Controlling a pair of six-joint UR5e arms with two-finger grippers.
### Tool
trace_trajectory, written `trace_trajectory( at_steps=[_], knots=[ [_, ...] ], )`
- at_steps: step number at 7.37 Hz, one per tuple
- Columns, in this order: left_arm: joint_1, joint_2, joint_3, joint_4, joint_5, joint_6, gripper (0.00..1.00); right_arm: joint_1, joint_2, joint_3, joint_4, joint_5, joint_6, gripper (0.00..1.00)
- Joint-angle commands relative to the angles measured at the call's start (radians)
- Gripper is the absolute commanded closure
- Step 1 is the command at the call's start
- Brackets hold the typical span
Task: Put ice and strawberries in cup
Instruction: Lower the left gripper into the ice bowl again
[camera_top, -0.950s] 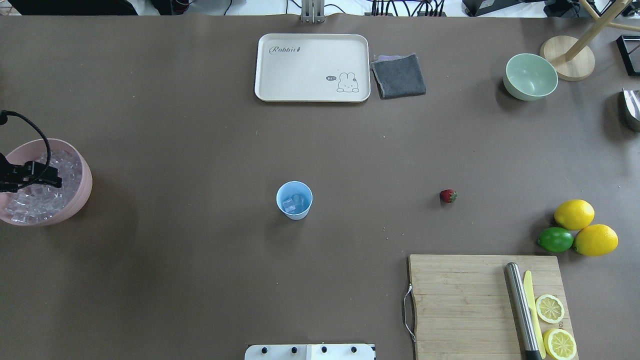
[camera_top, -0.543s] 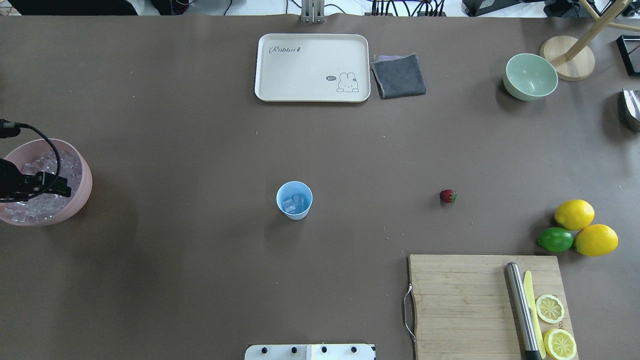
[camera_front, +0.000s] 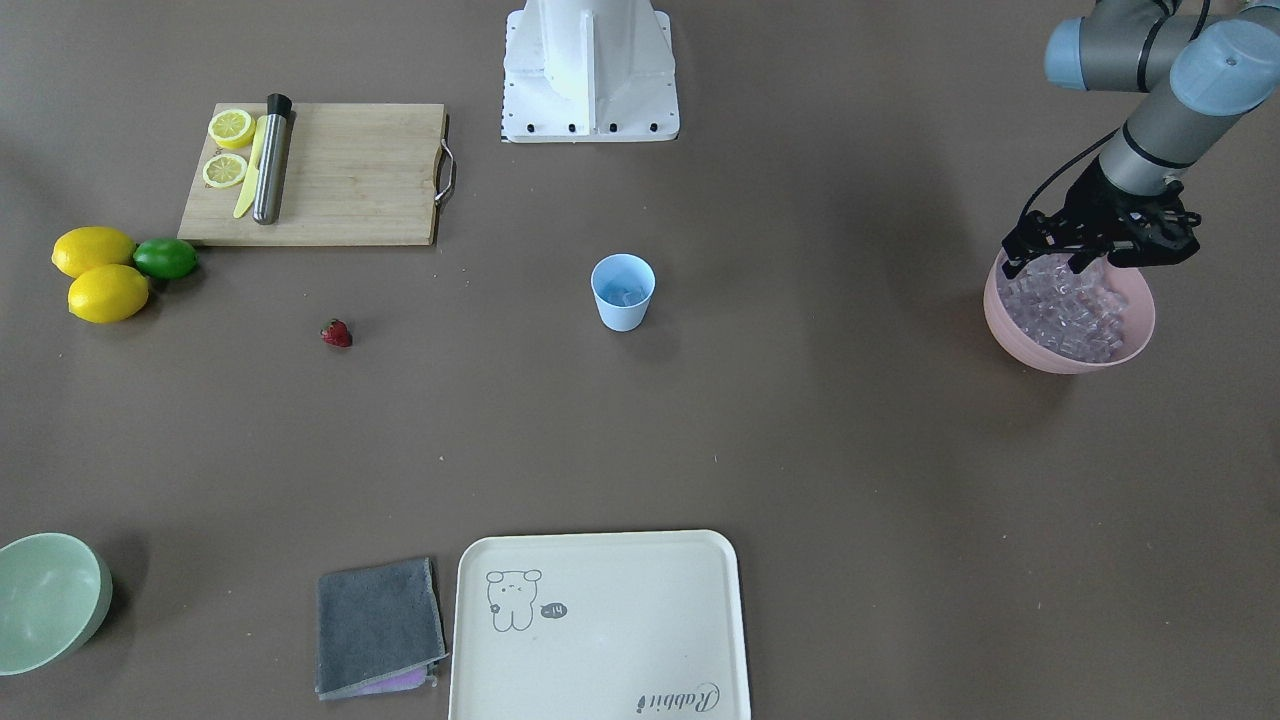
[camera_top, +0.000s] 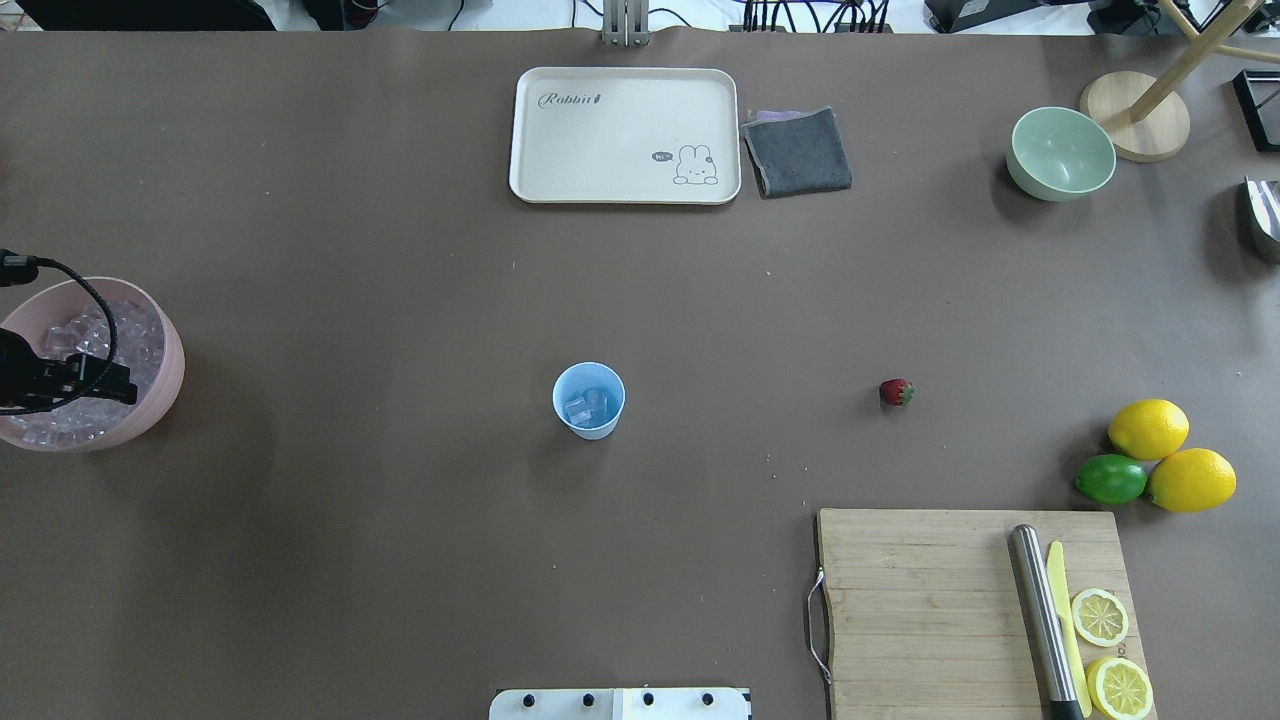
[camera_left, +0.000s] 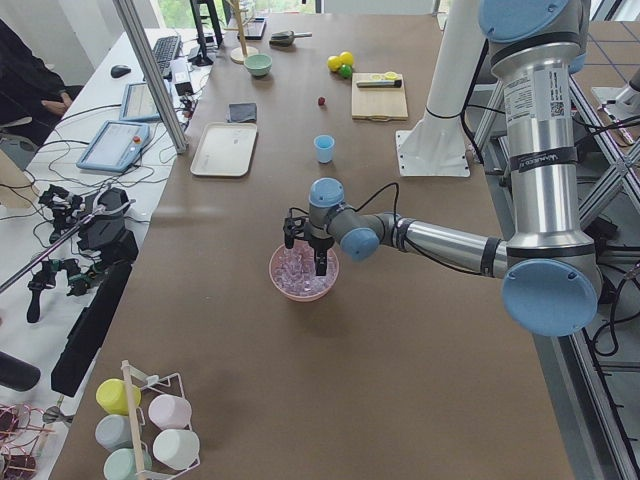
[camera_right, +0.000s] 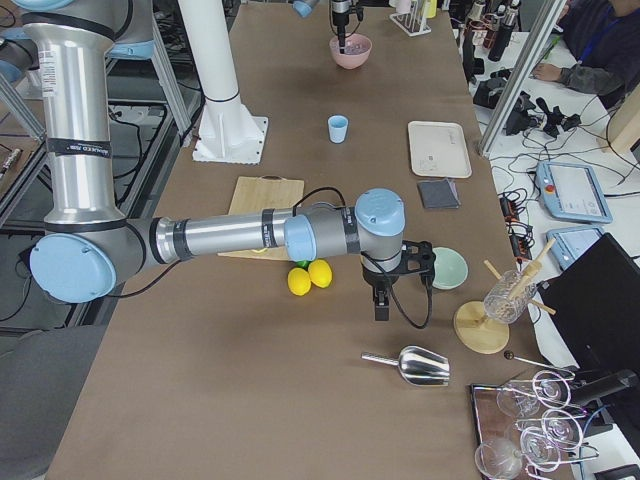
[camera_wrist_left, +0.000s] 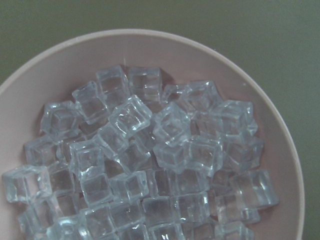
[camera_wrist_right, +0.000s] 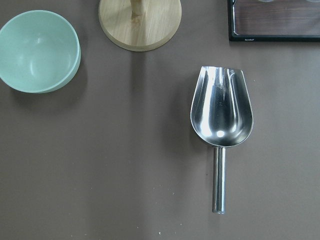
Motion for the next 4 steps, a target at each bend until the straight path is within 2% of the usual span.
trace_trajectory(
  at_steps=[1,4],
  knots=[
    [0.003,0.003,-0.001,-0.002,0.0,0.001,0.03,0.0,0.004,0.001,0.0,0.0,0.0,0.0],
    [0.011,0.001,0.002,-0.002,0.001,0.001,0.03,0.002,0.002,0.017,-0.005,0.002,0.0,0.0]
  ],
)
